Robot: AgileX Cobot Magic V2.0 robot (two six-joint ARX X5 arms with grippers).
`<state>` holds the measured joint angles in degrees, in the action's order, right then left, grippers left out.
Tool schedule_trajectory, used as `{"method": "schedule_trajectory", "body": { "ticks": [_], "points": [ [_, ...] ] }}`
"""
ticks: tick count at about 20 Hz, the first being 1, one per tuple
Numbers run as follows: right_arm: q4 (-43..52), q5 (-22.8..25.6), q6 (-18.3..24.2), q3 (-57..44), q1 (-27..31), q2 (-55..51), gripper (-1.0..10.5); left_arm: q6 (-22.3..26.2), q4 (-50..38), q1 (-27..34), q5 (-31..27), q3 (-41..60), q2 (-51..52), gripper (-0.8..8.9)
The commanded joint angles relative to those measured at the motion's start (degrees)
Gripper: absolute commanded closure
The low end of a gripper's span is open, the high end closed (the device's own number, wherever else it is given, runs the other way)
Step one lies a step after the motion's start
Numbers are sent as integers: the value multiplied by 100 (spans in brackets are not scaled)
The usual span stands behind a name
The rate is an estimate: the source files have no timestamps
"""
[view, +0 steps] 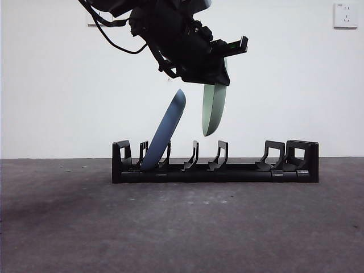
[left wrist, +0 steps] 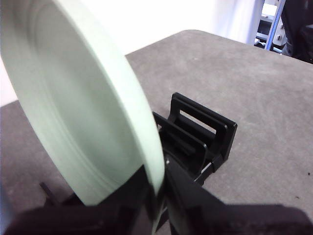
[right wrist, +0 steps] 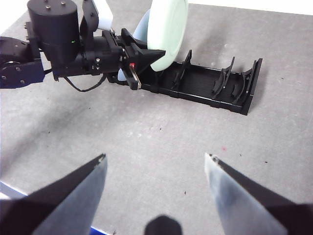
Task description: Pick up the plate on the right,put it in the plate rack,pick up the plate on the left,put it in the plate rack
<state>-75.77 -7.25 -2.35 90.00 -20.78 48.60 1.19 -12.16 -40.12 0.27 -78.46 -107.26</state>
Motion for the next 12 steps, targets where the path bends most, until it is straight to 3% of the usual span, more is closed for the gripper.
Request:
{"method": "schedule_trajectory", "body": {
  "ticks": [1,12],
  "points": [
    [79,20,0,-20,-17,0,604,-74,-98,17,15,-17,-229,822],
    [70,20,94,-26,-17,0,604,-92,-72,55,-79,-17,-658,822]
  ]
}}
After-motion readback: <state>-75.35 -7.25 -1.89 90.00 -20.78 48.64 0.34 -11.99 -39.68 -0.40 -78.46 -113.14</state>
